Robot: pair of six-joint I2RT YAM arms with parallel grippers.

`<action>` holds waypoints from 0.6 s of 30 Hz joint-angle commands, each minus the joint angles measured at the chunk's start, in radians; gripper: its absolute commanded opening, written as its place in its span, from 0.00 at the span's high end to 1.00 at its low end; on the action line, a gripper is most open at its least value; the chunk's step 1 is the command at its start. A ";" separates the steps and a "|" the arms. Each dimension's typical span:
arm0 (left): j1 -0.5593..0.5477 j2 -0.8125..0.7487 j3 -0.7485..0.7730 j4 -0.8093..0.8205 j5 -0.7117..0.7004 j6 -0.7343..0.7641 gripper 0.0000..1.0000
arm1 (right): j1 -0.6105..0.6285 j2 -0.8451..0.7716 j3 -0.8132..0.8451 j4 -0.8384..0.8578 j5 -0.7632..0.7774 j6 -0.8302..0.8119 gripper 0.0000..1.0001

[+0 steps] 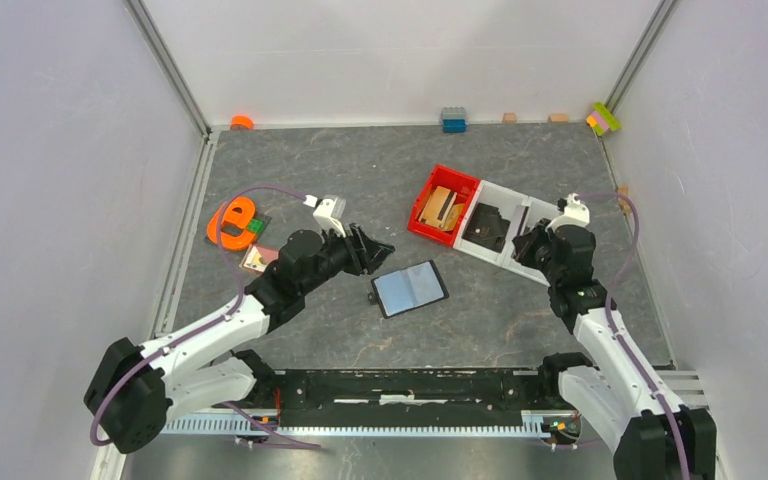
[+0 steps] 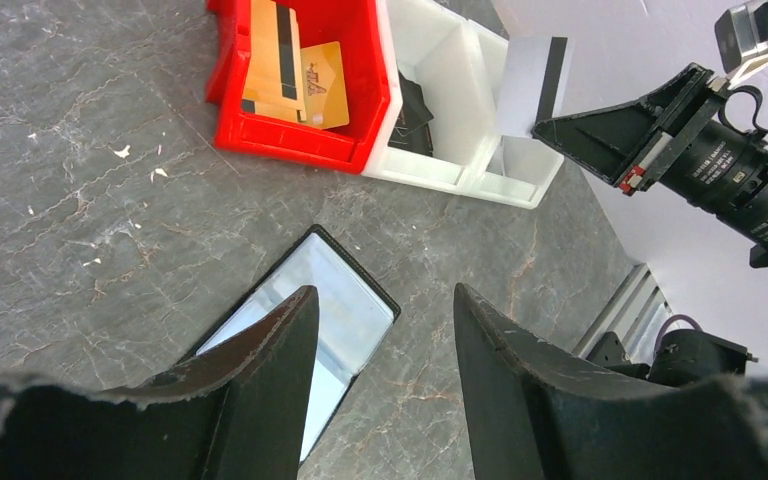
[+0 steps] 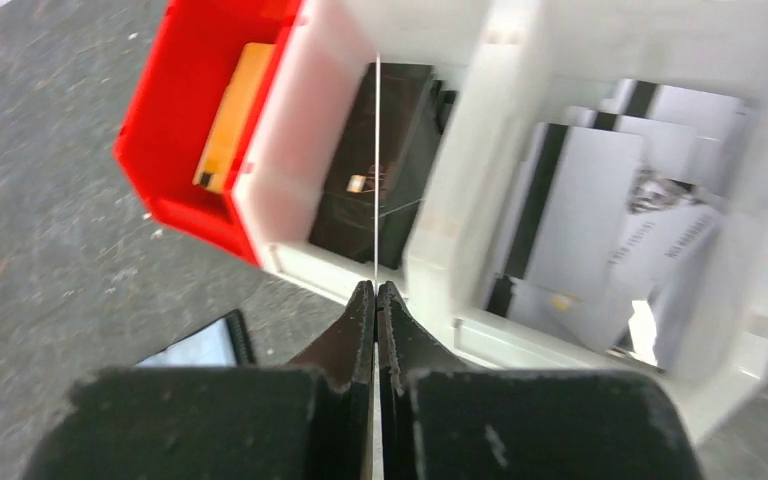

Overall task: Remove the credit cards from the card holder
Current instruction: Place the credit card in the storage box.

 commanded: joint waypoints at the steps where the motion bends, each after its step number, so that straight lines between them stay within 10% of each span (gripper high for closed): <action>1: -0.004 -0.027 0.033 0.005 -0.027 0.035 0.41 | -0.028 -0.025 0.045 -0.085 0.157 -0.021 1.00; 18: -0.004 -0.027 0.036 -0.009 -0.034 0.035 0.41 | -0.210 0.159 -0.011 0.058 -0.108 0.010 1.00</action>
